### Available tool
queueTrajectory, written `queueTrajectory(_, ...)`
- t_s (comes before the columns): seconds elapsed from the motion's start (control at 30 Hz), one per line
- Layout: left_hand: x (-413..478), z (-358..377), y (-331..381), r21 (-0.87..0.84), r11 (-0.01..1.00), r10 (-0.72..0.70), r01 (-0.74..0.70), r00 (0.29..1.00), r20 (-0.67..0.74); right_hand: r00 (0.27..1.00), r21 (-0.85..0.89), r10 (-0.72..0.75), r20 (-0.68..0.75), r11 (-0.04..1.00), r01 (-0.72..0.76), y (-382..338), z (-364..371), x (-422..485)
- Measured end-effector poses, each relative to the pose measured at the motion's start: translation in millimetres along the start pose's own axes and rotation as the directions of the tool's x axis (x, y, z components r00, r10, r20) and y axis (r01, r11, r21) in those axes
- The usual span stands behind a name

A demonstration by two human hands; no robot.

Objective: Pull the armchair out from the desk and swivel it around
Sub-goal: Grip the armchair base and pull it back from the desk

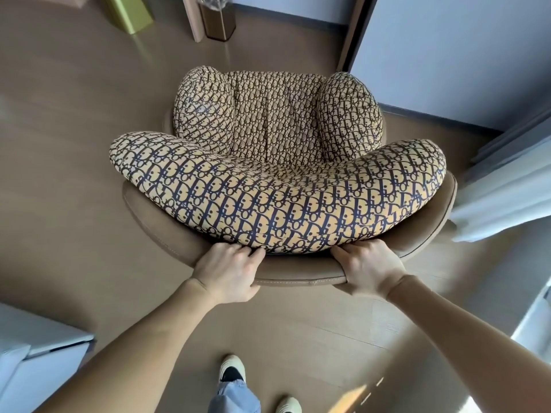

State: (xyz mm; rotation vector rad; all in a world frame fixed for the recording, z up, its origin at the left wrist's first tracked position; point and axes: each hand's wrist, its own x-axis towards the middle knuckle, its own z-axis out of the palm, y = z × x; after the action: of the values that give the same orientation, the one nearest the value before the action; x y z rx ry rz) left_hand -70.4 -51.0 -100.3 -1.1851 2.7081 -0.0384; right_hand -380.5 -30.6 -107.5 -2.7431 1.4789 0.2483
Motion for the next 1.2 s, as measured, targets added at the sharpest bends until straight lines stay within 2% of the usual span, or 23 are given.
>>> queueTrajectory(0.3,51.6,-1.3,-36.1,0.036,0.999,-0.016,0.018,0.998,-0.055,1.000,-0.035,0.001,-0.008,0.999,-0.001,39.9,-7.3,48.3)
queueTrajectory(0.77,159.2,-9.8,-107.8,0.077,0.994,-0.069,0.074,0.996,-0.062,1.000,-0.080,0.030,-0.008,0.996,-0.031,128.4,-16.4,151.7)
queueTrajectory(1.2,257.2,-14.7,-209.4,0.088,0.993,-0.071,0.076,0.996,-0.058,0.999,-0.130,0.036,-0.027,0.991,-0.039,195.9,-30.0,265.4)
